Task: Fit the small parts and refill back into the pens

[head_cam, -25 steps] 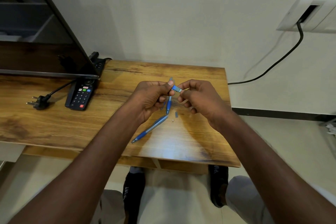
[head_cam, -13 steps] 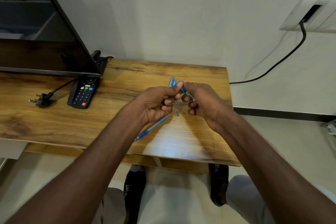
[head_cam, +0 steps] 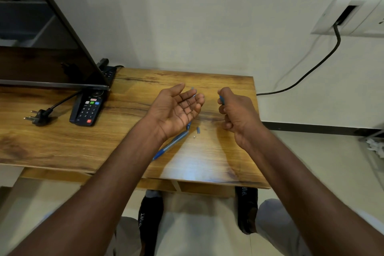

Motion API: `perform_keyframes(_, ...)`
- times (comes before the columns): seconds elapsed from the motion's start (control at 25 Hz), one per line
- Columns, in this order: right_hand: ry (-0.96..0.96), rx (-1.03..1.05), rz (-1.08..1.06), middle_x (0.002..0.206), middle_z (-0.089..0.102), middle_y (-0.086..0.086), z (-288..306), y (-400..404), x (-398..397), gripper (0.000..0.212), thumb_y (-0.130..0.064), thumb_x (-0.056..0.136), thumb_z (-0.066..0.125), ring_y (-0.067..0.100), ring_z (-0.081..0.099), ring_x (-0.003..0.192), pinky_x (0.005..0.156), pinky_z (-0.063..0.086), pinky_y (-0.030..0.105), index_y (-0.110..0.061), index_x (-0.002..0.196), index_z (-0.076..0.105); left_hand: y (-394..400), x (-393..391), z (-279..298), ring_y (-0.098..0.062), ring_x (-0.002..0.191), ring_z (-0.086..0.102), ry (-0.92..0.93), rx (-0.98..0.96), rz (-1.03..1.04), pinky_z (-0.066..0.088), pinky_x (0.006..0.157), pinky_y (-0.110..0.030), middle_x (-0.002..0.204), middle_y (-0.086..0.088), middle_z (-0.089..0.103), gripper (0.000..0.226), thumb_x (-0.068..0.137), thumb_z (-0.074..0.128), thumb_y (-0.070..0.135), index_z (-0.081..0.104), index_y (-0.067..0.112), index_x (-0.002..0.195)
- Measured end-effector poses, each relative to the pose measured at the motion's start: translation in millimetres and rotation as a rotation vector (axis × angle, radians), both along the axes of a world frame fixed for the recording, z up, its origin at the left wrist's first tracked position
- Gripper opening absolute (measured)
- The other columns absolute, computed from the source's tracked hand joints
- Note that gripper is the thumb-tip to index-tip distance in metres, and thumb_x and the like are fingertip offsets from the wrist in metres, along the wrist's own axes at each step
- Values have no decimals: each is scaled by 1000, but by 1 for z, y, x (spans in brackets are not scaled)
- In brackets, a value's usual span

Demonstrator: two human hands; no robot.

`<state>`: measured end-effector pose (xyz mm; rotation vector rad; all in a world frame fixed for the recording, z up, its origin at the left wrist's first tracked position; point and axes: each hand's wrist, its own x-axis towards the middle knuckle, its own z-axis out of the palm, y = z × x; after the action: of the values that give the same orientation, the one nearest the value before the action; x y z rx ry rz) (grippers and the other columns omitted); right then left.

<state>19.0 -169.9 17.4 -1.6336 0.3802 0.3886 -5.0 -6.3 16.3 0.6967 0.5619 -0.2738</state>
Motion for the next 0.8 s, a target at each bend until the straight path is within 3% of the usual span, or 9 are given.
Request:
perform_keyframes(0.12,58,-57,85,78,52,2,-5,-3,-1,39,-45,108,52,13,44,60,51,38,29,-11,109,70,-2,1,1,-30,85,78,-44,-72,7,64,76,-32,100,-23,76,30,105,52,22,65,-2,118)
perform_keyframes(0.2,8,-105,143,78,56,5,-12,-7,-1,28,-32,110,52,16,51,62,54,44,32,-10,110,69,-3,0,3,-32,91,78,-67,-90,5,63,83,-34,104,-24,76,28,103,48,14,66,-3,115)
perform_keyframes(0.32,-144,-417,226,90,73,5,-30,-16,4,16,-23,105,60,23,69,82,75,60,42,-16,104,75,-4,-1,6,-33,97,78,-98,-89,-3,61,92,-36,110,-24,75,31,101,44,5,65,-4,122)
perform_keyframes(0.4,-209,-645,272,96,75,1,-39,-20,6,8,-27,98,70,23,70,94,86,61,47,-23,98,76,-5,-1,7,-35,104,77,-111,-88,-10,59,97,-38,116,-25,74,33,102,43,3,62,-4,127)
perform_keyframes(0.56,-268,-898,394,91,72,3,-44,-25,6,16,-33,96,74,23,68,87,75,60,41,-18,94,70,-5,-1,9,-39,117,72,-122,-115,-17,58,99,-43,127,-29,70,40,104,48,16,57,-5,137)
perform_keyframes(0.8,-268,-958,462,103,69,2,-38,-26,5,33,-40,92,79,24,66,97,78,55,39,-17,110,65,0,-3,10,-40,117,72,-114,-102,-2,59,99,-41,127,-28,71,46,105,51,21,54,-4,143)
